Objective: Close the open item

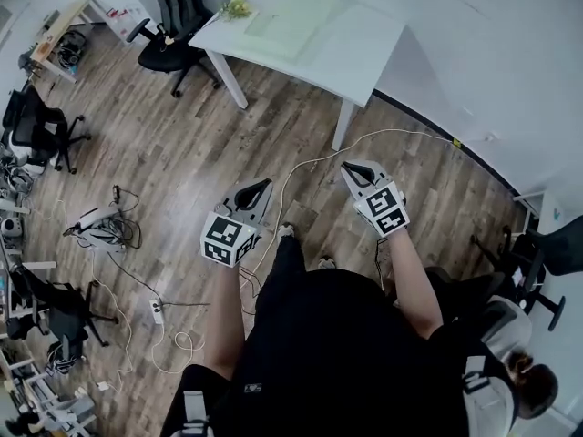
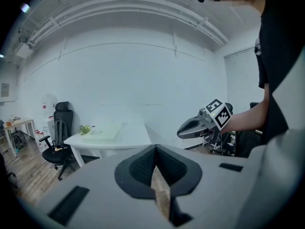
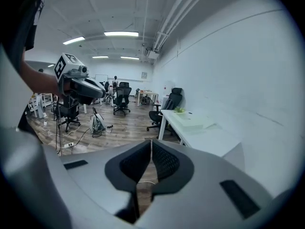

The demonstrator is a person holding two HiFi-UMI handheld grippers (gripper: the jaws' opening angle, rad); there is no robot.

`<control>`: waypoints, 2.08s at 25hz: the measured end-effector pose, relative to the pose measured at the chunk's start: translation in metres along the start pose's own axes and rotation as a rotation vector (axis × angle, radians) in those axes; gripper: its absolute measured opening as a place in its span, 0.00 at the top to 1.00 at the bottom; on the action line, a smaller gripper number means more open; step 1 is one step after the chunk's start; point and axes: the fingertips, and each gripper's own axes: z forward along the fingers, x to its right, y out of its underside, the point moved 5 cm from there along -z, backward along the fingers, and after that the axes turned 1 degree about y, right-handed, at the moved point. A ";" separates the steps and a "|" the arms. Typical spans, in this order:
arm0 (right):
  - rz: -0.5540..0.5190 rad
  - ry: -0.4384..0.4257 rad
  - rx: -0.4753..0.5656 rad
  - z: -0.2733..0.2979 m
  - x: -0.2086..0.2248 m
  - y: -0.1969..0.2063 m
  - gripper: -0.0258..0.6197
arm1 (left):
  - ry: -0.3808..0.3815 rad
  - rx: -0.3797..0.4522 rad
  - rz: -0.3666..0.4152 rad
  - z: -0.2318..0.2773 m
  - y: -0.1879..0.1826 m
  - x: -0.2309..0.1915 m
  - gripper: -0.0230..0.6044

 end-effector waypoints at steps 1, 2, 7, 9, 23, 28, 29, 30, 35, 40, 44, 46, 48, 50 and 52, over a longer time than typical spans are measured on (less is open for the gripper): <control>0.006 0.006 0.000 0.005 0.003 -0.004 0.95 | 0.005 0.002 -0.001 0.002 -0.001 -0.007 0.96; 0.008 0.010 0.004 0.010 0.005 -0.010 0.95 | 0.009 0.007 -0.003 0.005 -0.003 -0.015 0.96; 0.016 0.058 -0.007 0.040 0.013 -0.026 0.95 | 0.047 0.016 -0.001 0.018 -0.010 -0.054 0.96; 0.020 0.092 -0.025 0.053 0.017 -0.029 0.95 | 0.061 0.015 -0.001 0.021 -0.011 -0.070 0.96; 0.119 0.260 -0.047 0.103 0.045 -0.044 0.95 | 0.211 0.002 0.044 0.061 -0.022 -0.158 0.96; 0.120 0.268 -0.089 0.120 0.047 -0.035 0.95 | 0.230 0.001 0.043 0.071 -0.023 -0.178 0.96; 0.120 0.263 -0.102 0.123 0.047 -0.032 0.95 | 0.228 0.001 0.040 0.073 -0.023 -0.181 0.96; 0.123 0.261 -0.106 0.126 0.050 -0.029 0.95 | 0.224 0.000 0.036 0.075 -0.024 -0.185 0.96; 0.144 0.250 -0.097 0.141 0.078 -0.028 0.95 | 0.199 -0.005 0.019 0.094 -0.031 -0.202 0.96; 0.137 0.207 -0.101 0.168 0.123 -0.022 0.95 | 0.149 -0.009 -0.001 0.125 -0.040 -0.219 0.96; 0.113 0.166 -0.096 0.185 0.166 -0.024 0.95 | 0.096 -0.016 -0.015 0.153 -0.054 -0.231 0.96; 0.104 0.148 -0.093 0.193 0.190 -0.022 0.95 | 0.061 -0.009 -0.033 0.167 -0.061 -0.237 0.96; 0.104 0.126 -0.095 0.198 0.216 -0.016 0.95 | 0.029 -0.010 -0.046 0.183 -0.068 -0.239 0.96; 0.107 0.105 -0.102 0.203 0.243 -0.010 0.95 | -0.002 -0.014 -0.054 0.198 -0.075 -0.239 0.96; 0.108 0.085 -0.115 0.207 0.267 -0.005 0.95 | -0.037 -0.016 -0.065 0.209 -0.082 -0.240 0.96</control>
